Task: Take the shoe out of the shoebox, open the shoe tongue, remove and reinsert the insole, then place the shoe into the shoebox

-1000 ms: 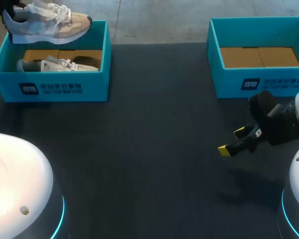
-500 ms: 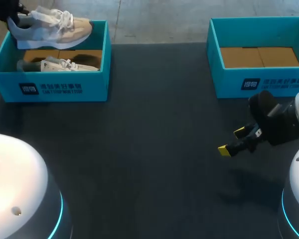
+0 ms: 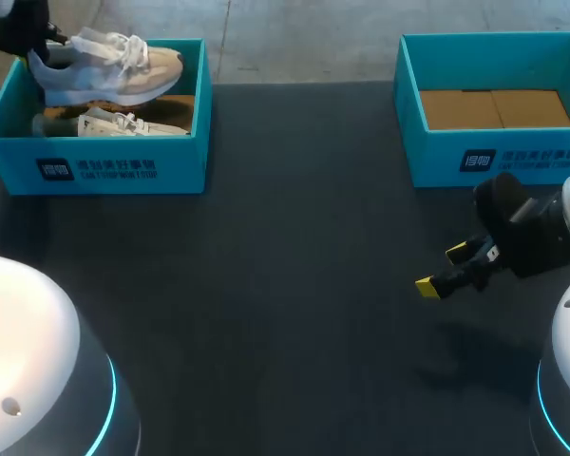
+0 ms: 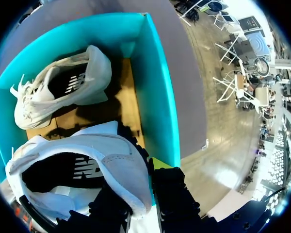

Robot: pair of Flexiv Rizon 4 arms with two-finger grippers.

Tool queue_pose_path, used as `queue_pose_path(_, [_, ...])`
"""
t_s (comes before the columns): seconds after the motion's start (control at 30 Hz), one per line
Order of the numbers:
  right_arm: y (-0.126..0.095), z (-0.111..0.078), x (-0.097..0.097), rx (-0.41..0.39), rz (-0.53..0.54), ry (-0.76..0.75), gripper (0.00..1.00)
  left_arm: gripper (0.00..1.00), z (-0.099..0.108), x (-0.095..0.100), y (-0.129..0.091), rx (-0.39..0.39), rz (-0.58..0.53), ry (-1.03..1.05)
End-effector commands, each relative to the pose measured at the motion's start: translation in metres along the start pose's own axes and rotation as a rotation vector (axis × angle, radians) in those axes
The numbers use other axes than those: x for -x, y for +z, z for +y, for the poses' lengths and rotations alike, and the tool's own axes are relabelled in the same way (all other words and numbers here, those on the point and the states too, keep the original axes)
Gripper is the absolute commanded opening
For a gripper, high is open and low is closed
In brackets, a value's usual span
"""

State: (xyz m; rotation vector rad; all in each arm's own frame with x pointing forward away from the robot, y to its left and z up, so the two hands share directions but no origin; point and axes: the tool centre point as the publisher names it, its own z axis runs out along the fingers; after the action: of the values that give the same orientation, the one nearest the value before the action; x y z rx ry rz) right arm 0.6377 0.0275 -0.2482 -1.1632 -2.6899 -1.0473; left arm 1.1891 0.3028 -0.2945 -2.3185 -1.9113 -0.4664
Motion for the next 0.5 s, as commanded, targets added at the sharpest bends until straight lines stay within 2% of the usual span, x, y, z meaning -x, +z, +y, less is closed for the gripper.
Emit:
queue_pose_path(0.03, [0.000, -0.001, -0.001, 0.002, 0.000, -0.001, 1.00, 0.00, 0.006, 0.005, 0.016, -0.005, 0.008, 0.000])
queue_pose_path(0.5, [0.000, -0.001, -0.001, 0.002, 0.000, -0.001, 1.00, 0.00, 0.009, 0.022, 0.039, -0.021, 0.029, 0.003])
